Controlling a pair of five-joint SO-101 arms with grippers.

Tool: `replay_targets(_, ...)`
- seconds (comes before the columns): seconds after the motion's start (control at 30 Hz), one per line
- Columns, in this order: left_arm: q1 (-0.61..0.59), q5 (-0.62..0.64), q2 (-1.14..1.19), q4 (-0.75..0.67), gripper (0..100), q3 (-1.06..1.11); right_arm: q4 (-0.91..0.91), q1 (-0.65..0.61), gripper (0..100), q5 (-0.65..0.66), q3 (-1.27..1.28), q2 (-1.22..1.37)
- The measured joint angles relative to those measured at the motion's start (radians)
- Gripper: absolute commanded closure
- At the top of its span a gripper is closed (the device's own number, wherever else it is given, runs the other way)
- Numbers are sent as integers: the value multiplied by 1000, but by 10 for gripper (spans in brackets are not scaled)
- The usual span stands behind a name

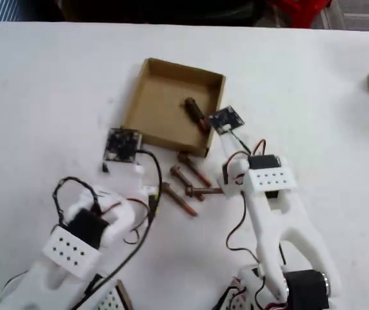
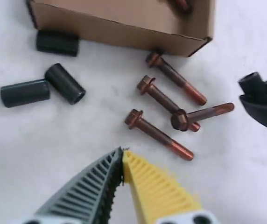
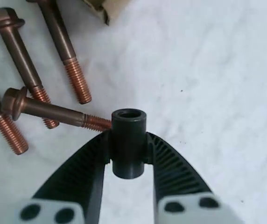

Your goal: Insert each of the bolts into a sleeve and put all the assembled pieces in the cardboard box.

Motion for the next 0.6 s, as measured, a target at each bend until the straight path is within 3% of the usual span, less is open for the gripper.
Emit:
replay_targets(0.17, 94, 100, 38, -86, 773, 34, 0, 23, 981, -3, 0, 14)
replay_targets(0.33, 173, 164, 181, -92, 768, 17, 0, 26, 981, -3, 0, 14)
replay_targets(0.6, 180, 241, 445, -169, 779, -43, 0, 34, 981, -3, 0, 14)
